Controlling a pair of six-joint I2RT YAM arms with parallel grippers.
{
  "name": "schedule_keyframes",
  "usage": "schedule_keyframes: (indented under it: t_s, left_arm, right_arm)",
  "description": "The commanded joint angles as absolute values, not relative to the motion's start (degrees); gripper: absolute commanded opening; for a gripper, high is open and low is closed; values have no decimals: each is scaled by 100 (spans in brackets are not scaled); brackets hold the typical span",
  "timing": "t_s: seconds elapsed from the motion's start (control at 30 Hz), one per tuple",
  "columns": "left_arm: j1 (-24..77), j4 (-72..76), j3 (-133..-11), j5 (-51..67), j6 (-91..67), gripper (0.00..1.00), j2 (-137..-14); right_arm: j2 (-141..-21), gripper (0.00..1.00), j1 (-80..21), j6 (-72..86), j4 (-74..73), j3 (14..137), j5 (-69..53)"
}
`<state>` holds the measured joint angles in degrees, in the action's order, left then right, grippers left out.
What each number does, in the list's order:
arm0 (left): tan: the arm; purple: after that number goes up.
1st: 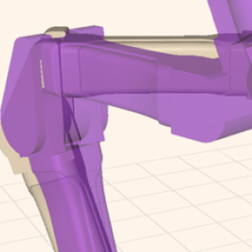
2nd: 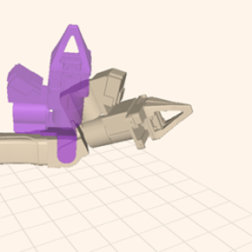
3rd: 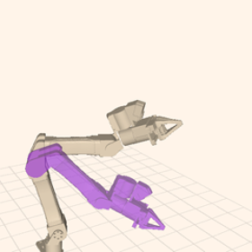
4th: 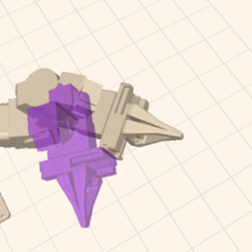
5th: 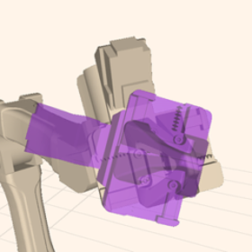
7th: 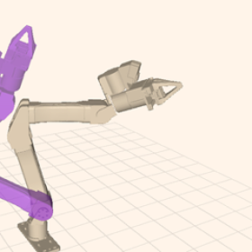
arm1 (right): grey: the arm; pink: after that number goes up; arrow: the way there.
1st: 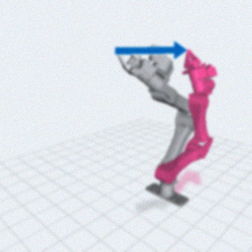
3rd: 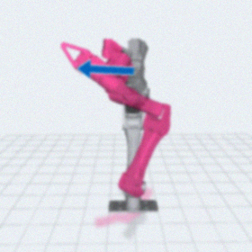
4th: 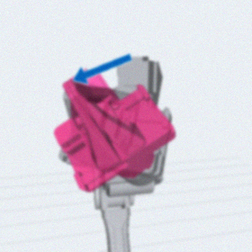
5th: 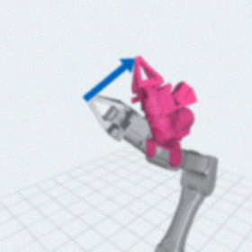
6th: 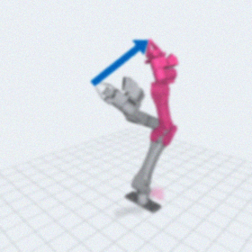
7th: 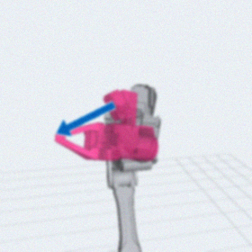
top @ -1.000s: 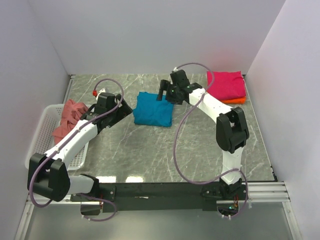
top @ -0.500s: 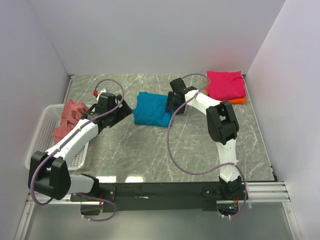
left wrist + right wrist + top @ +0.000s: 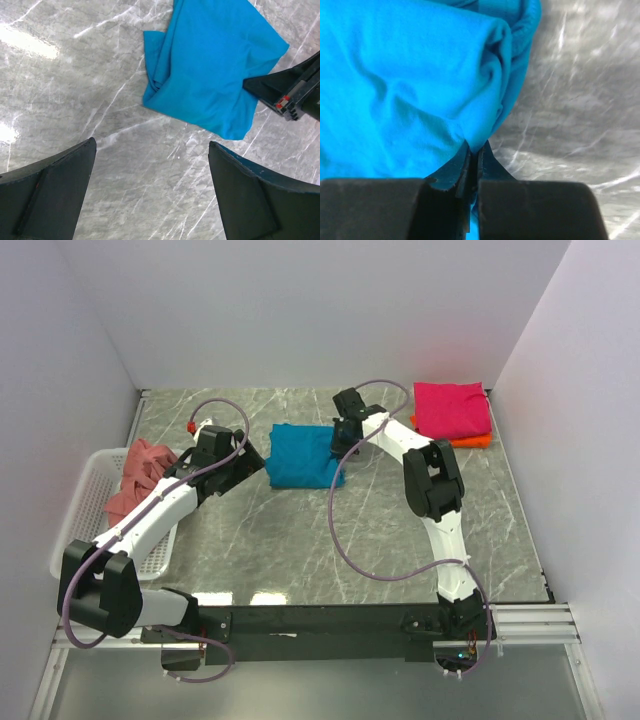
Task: Fold and stack the t-shirts
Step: Neatly place the folded tshirt to the corner
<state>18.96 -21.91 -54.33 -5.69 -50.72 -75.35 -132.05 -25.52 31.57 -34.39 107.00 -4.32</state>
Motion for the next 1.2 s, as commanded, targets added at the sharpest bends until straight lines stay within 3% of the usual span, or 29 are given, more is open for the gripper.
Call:
schedule_keyframes:
  t_s: [0.0,0.5,0.73,1.17]
  left_arm:
    - [1916,-2162,-5555,-738,-5054,99,-7541]
    - [1916,-2364,-5633,-1476,-5027,99,-7541]
    - [1907,-2583,-5774,-1845,-5115,99,-7708]
    - [1863,-2865,-6266,-2241,-5194,99,-8349]
  right_arm:
    - [-13324,0,-2558,2638,-3980,11293,243]
    - [-12112,0,-2031,-1018,-3297,11066,3883]
    - [-11935,0,-1697,-2363,-2628,11091,4394]
    - [-11979,0,-993,-2242,-2943,12058,3727]
